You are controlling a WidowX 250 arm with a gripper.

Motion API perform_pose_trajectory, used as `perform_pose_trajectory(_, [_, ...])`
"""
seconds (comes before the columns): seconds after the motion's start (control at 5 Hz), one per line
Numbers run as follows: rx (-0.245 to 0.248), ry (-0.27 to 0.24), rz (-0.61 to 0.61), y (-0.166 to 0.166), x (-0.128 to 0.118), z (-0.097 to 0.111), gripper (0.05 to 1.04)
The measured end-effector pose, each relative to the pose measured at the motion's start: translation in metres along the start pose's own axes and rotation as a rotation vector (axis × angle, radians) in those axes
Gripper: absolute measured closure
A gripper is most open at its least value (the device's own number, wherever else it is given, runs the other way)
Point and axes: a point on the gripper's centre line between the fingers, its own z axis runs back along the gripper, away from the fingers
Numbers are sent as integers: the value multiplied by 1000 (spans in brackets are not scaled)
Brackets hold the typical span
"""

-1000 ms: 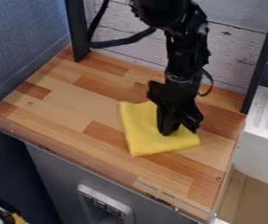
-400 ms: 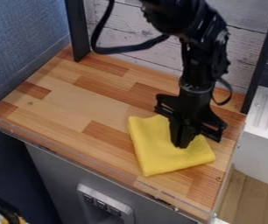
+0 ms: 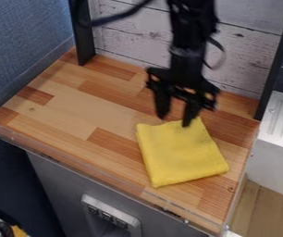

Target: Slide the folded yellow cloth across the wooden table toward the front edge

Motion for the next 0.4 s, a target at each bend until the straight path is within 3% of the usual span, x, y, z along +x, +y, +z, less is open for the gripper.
perform_pose_trajectory(0.2, [-13, -1, 17, 32, 9, 17, 96])
perform_pose_trajectory(0.4, [-12, -25, 34, 67, 20, 42, 89])
